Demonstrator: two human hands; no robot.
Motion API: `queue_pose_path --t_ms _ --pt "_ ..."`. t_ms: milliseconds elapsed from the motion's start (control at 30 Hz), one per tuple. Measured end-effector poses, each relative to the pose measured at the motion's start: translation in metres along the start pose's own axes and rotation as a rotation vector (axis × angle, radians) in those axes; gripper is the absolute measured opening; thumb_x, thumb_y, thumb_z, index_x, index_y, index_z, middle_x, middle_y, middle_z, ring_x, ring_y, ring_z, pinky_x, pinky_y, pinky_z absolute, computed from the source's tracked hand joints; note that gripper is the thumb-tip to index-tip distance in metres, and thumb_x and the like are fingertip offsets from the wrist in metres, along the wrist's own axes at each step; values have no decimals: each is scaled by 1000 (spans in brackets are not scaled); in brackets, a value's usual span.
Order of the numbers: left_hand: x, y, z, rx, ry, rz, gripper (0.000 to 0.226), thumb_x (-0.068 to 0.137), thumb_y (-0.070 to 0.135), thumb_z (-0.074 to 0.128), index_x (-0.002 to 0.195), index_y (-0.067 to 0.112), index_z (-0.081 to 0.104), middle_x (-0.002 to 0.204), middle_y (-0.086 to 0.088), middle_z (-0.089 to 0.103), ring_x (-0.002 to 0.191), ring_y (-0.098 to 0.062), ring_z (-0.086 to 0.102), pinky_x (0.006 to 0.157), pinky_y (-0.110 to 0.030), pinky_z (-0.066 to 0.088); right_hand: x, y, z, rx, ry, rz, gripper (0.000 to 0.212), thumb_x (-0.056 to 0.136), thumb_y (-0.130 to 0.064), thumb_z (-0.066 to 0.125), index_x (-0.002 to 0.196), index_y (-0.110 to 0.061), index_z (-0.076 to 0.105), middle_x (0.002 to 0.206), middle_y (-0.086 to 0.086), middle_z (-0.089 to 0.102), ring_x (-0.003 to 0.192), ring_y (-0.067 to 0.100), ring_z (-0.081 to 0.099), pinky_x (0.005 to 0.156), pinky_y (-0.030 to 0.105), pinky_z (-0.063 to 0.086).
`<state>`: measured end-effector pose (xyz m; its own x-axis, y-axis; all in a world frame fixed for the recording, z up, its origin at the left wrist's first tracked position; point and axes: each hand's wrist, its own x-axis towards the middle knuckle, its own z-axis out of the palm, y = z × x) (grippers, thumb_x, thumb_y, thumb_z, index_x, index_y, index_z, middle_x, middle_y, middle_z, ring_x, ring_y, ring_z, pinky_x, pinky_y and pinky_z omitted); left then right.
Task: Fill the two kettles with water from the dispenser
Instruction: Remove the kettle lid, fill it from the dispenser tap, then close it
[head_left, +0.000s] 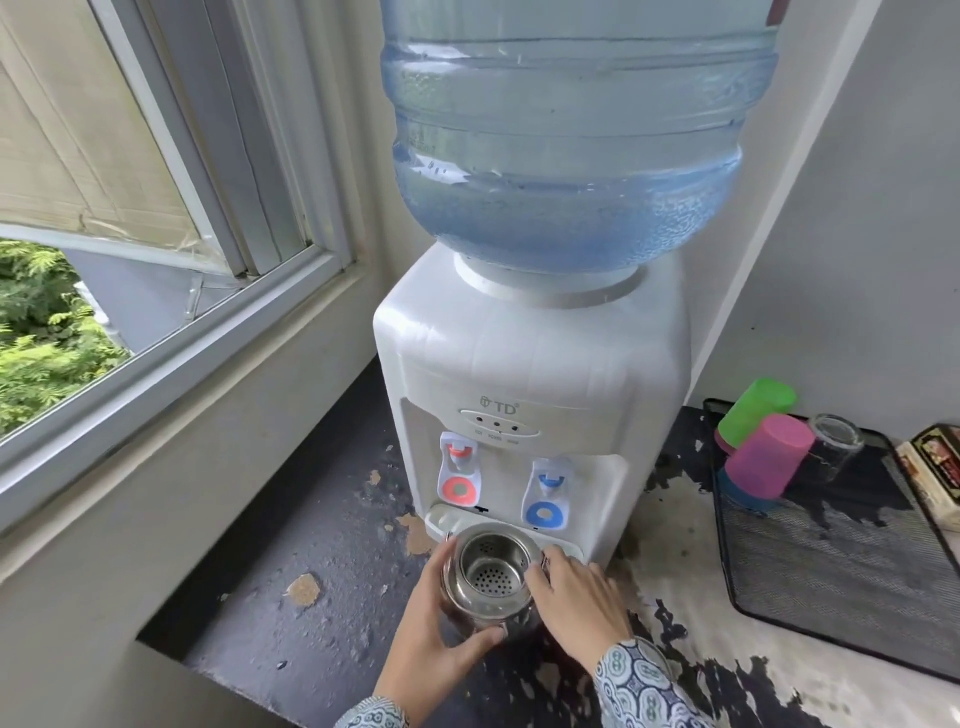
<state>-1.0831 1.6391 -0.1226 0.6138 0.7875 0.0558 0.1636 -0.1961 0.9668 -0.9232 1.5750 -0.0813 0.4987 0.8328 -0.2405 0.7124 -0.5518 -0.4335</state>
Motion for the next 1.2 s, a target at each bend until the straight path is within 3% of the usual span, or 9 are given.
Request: queue_pose_path --t_ms 167,300,367,500,633,800,933,1067,1200 --pt "10 -3 -10 131 84 -32 133 44 53 88 145 30 4 151 12 19 139 -1 23 115 -31 25 16 -25 1 -5 20 -65 39 93 -43 27 104 -15 51 111 10 65 106 28 57 93 40 42" --pt "22 -3 -17 61 154 -44 125 43 45 91 136 43 8 139 26 24 128 13 30 108 -19 29 29 -43 -2 -34 29 -91 40 93 -44 29 101 -12 52 107 13 67 101 31 60 83 37 43" --pt "29 -2 -20 34 172 -50 120 43 39 91 131 48 11 135 24 28 125 13 34 102 -11 31 32 -47 -3 -40 28 -96 41 94 -45 28 102 -13 51 105 13 68 99 31 61 79 36 43" --pt "40 1 -28 74 168 -76 107 42 33 87 119 55 17 130 12 33 126 -10 35 107 -28 30 30 -44 -4 53 -46 -76 49 93 -54 22 118 -19 45 123 9 61 115 29 53 94 40 39" --pt "49 6 -31 101 157 -117 102 39 28 85 111 60 20 122 14 35 120 -11 31 99 -27 30 22 -38 -9 148 -146 -100 57 92 -57 23 138 -24 28 146 0 40 135 24 29 108 43 26" --pt "54 12 -30 94 163 -145 100 38 24 86 111 55 24 121 10 37 117 -13 30 94 -27 29 10 -46 -23 221 -54 -146 42 94 -47 30 132 -32 35 137 -5 50 124 18 46 97 35 39" --pt "57 17 -27 104 211 -185 104 37 23 86 117 45 24 121 4 39 117 -18 29 95 -31 29 16 -59 -33 176 238 -225 21 95 -39 35 109 -31 49 105 -8 64 86 13 59 59 20 42" --pt "60 23 -25 89 231 -229 106 41 17 88 121 40 22 123 -2 36 116 -17 25 99 -33 28 43 -66 -28 77 166 -182 27 93 -38 41 110 -19 51 104 3 67 95 24 63 76 32 47" --pt "64 28 -25 101 216 -264 107 44 15 89 123 38 21 124 -4 35 114 -15 22 103 -39 27 56 -73 -19 112 127 -177 25 90 -35 46 97 -15 59 98 6 69 90 26 63 70 33 46"
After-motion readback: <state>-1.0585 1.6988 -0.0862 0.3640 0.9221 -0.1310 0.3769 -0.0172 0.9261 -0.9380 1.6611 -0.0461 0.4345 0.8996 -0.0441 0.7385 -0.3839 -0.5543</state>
